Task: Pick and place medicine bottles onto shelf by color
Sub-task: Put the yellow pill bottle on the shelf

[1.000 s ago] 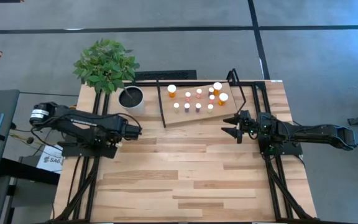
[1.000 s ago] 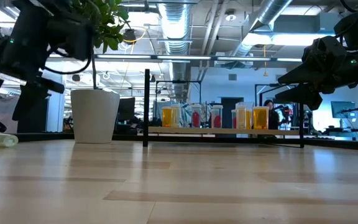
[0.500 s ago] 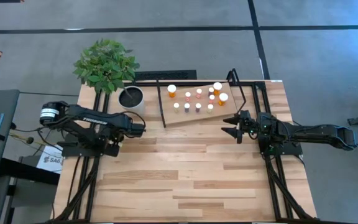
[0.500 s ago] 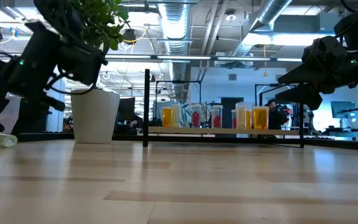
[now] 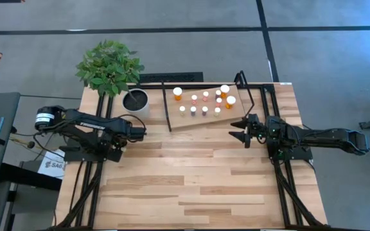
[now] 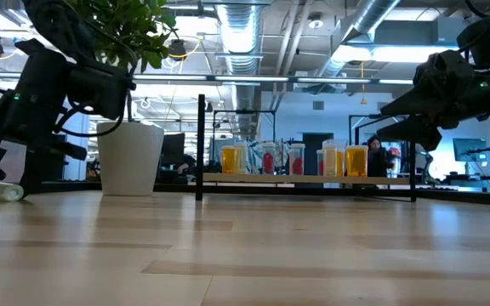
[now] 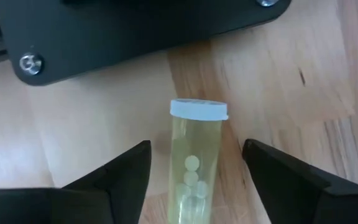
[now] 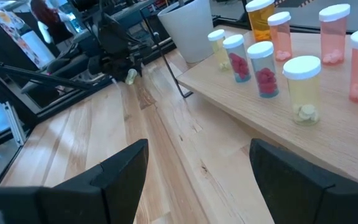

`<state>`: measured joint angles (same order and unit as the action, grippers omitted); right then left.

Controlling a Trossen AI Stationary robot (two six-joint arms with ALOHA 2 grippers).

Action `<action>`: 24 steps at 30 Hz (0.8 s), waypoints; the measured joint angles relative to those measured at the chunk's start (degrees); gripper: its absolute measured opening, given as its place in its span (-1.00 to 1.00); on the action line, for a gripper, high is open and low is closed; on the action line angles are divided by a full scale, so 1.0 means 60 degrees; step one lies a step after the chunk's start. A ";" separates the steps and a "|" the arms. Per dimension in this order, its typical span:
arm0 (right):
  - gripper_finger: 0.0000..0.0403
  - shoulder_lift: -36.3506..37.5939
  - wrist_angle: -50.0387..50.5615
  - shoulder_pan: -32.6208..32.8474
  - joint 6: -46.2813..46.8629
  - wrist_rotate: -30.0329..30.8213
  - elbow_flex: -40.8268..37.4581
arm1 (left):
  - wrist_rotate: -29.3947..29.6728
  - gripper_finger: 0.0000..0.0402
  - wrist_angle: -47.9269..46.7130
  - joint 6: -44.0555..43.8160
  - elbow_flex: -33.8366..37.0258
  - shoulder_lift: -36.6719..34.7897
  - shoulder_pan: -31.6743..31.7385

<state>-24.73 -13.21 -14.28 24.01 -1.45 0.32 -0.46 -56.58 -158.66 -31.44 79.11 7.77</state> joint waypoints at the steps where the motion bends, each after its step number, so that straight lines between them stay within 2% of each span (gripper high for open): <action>1: 0.49 0.0001 0.0013 0.0003 0.0000 0.0000 0.0000 | 0.0047 0.22 0.0013 0.0052 -0.0004 0.0007 0.0000; 11: 0.49 0.0001 0.0203 0.0003 -0.0001 0.0000 -0.0004 | 0.0711 -0.34 0.0186 0.0281 0.0018 0.0022 -0.0248; 17: 0.49 0.0001 0.0203 0.0000 0.0000 0.0000 -0.0001 | 0.0975 -0.37 0.0137 0.0826 -0.0184 0.0064 -0.0248; 20: 0.49 0.0001 0.0203 0.0004 0.0000 0.0000 0.0000 | 0.1835 -0.35 0.0436 0.1569 -0.0428 0.0061 -0.0237; 24: 0.49 0.0001 0.0203 0.0000 0.0000 0.0000 -0.0004 | 0.2453 -0.35 0.0626 0.3136 -0.0623 0.0058 -0.0251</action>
<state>-24.73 -11.99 -14.28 24.01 -1.45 0.30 14.26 -52.82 -139.84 -35.18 79.46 6.26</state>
